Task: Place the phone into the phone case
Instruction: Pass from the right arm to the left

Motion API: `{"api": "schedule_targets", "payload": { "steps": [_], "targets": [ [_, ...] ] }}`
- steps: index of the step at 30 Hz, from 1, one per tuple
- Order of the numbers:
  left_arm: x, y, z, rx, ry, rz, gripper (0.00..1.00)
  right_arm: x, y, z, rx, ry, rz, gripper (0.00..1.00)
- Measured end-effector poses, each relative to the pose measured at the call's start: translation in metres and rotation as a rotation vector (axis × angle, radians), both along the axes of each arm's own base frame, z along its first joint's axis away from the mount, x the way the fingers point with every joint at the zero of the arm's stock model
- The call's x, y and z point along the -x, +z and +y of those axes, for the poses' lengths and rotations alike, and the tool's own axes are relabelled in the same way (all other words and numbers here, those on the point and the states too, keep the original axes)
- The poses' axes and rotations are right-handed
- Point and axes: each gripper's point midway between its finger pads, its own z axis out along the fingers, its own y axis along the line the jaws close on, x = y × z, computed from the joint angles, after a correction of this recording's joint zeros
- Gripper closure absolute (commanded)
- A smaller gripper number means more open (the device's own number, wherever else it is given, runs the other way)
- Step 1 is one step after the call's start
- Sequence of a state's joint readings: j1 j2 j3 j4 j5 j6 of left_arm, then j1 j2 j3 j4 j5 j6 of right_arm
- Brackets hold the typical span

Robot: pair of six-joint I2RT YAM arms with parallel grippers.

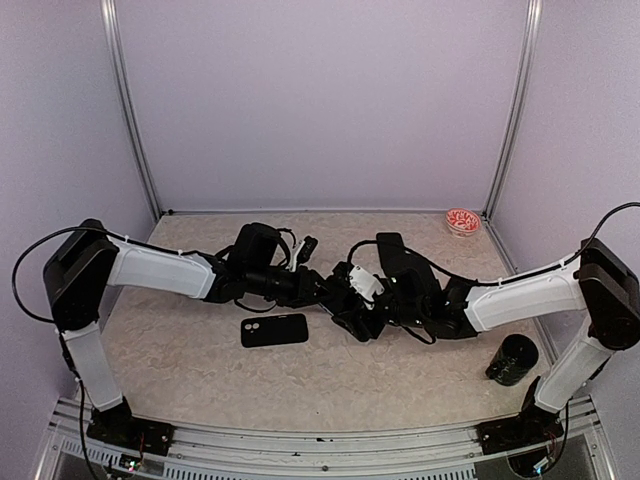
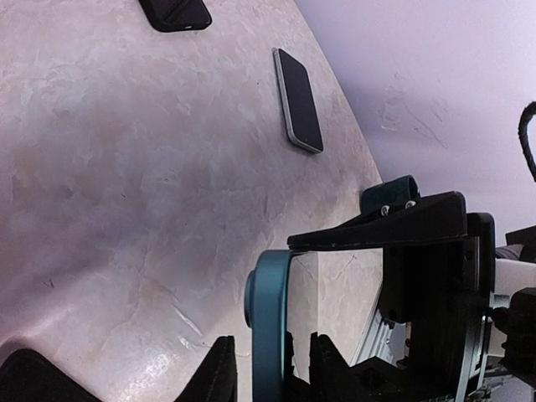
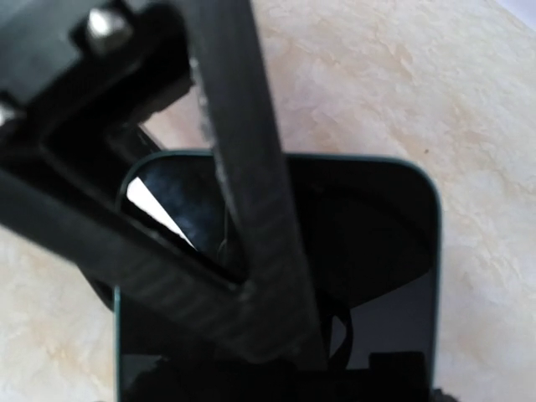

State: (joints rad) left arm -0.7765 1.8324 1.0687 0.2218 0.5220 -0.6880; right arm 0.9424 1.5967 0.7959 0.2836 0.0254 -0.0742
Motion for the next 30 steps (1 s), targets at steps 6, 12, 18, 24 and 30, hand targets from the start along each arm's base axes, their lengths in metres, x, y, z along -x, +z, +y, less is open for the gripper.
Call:
{"api": "schedule_targets", "payload": {
  "steps": [6,12,18,24,30],
  "targets": [
    [0.004,0.002,-0.005,0.018,-0.02,0.006,0.99,0.002,-0.003,-0.001,0.014,-0.002,-0.014,0.23],
    [0.005,0.005,-0.007,0.028,-0.023,0.001,1.0,0.0,-0.002,-0.002,0.02,-0.01,-0.028,0.18],
    [0.004,0.003,-0.006,0.02,-0.014,0.0,1.0,-0.003,0.009,-0.003,0.002,-0.027,-0.058,0.0],
    [0.006,-0.008,0.007,-0.01,0.015,-0.006,1.0,-0.005,0.047,-0.015,-0.067,-0.076,-0.126,0.0],
    [0.01,0.014,0.027,0.034,0.059,-0.08,1.0,-0.002,0.097,-0.032,-0.196,-0.135,-0.179,0.0]
  ]
}}
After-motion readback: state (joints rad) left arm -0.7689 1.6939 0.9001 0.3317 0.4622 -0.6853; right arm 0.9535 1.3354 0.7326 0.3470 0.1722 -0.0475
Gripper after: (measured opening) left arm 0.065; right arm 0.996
